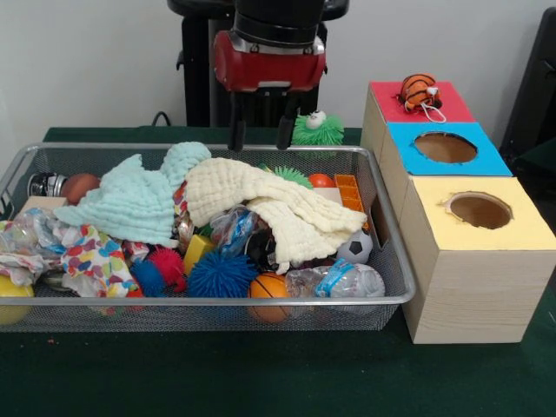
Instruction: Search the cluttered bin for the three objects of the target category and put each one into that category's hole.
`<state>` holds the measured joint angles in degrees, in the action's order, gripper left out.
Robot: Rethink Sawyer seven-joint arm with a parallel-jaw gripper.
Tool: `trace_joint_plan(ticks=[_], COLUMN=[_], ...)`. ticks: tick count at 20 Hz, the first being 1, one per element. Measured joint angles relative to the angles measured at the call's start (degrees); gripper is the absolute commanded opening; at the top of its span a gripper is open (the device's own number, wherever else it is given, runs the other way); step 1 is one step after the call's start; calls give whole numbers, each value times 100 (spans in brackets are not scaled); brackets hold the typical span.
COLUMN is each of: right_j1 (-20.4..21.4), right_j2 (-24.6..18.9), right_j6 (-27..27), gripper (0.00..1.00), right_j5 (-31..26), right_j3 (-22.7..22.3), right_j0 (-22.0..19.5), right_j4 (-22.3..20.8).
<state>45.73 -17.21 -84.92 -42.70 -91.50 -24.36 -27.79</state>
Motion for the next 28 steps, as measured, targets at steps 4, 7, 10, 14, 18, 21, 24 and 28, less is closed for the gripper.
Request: trace_joint_plan(ticks=[4, 7, 10, 14, 18, 21, 24, 28], right_j1=[-55, -89, -146, -265, -380, -473, -535, -709], right_j2=[219, 324, 457, 666, 858, 993, 1093, 1312], right_j6=[-1, -1, -1, -1, -1, -1, -1, -1], gripper=[100, 100, 100, 100, 100, 100, 100, 100], right_j5=[-1, -1, 0, 22, 146, 283, 386, 705], right_j3=[-1, 0, 0, 2, 2, 5, 7, 11], right_j0=[231, 325, 432, 603, 736, 831, 902, 1047], right_j4=[20, 23, 21, 15, 7, 3, 3, 5])
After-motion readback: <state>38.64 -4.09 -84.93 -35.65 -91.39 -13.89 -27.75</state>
